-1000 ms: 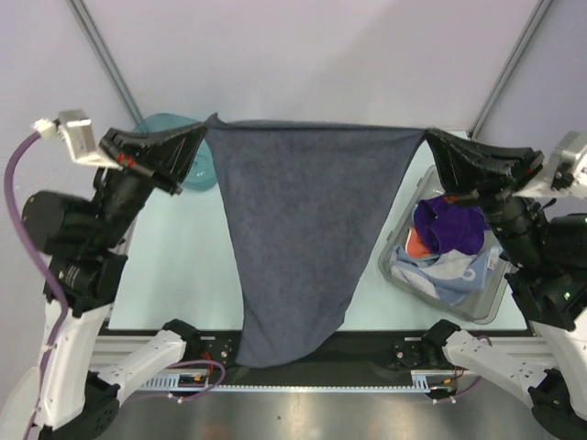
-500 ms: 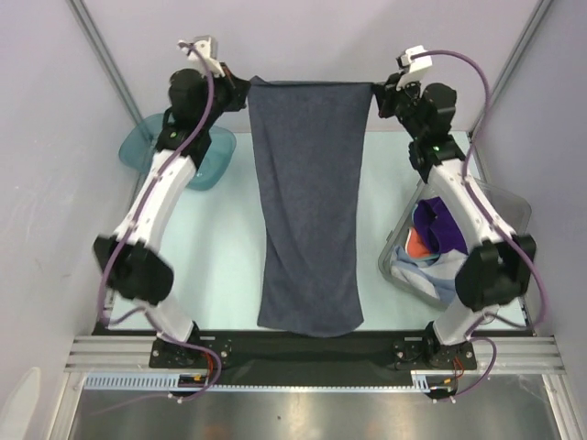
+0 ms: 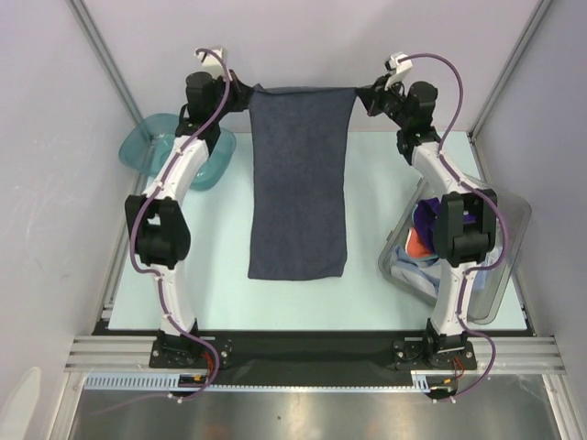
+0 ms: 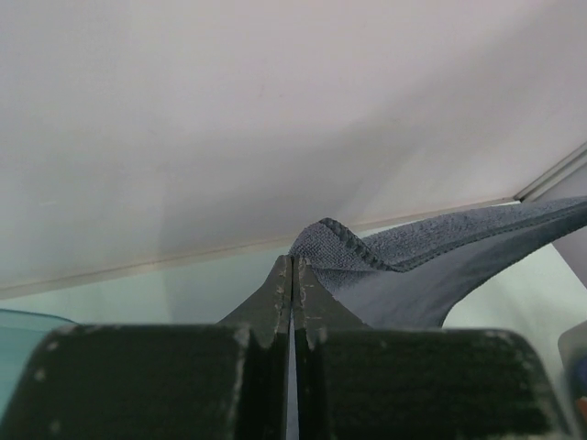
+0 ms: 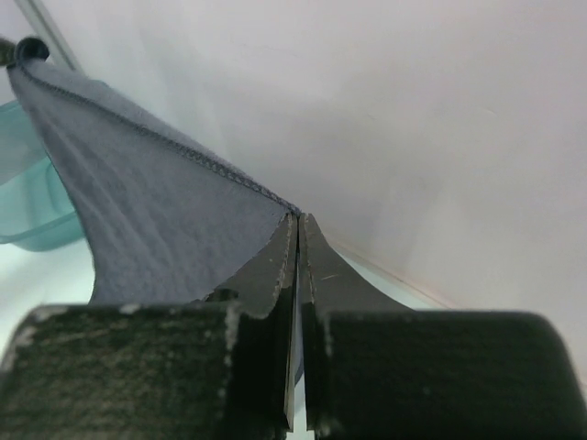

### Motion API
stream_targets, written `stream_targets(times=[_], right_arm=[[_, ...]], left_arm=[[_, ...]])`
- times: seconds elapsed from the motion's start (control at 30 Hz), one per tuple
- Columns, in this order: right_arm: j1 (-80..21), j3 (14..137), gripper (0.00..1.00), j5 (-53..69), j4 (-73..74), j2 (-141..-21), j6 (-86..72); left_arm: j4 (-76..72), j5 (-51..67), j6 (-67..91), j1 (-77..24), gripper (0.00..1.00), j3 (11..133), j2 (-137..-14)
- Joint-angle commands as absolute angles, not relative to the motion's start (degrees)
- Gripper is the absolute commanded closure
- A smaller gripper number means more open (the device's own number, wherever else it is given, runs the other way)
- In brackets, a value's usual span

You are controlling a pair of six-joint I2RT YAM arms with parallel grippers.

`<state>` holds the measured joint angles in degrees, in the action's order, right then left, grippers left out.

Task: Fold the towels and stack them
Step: Flatten out the crumpled towel, then fold the towel

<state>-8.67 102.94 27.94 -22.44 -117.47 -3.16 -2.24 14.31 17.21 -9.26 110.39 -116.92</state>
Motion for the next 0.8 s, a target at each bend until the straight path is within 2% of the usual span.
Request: stream_targets(times=[0.0,0.27,0.5,0.6,0.77], right_arm=[[-8.4,105.6,1.0,32.6,-27.5,-117.9,-4.2],[-9.6,103.1,1.0,31.6,-22.5,-117.2,-0.3],[-9.6,106.9,1.0,25.8,-36.4,-123.0,-10.5],[-9.8,110.2,1.0,27.6,-39.8,-126.6,-12.5],[-9.6,104.4,1.0,31.8,-36.0,-125.2,-11.6]], left_arm=[[-8.7,16.8,14.6,-8.9,1.0,110.1,-115.2],[-9.8,12.2,12.5,-8.4,1.0,106.7,-113.6],[-11.1,10.1,12.7,-6.8,1.0,110.5,-117.9],[-12.0,12.9,13.2,-6.6,1.0,110.0,-118.1],[-15.3,15.6,15.2,-6.9,1.0,99.6,-112.2]])
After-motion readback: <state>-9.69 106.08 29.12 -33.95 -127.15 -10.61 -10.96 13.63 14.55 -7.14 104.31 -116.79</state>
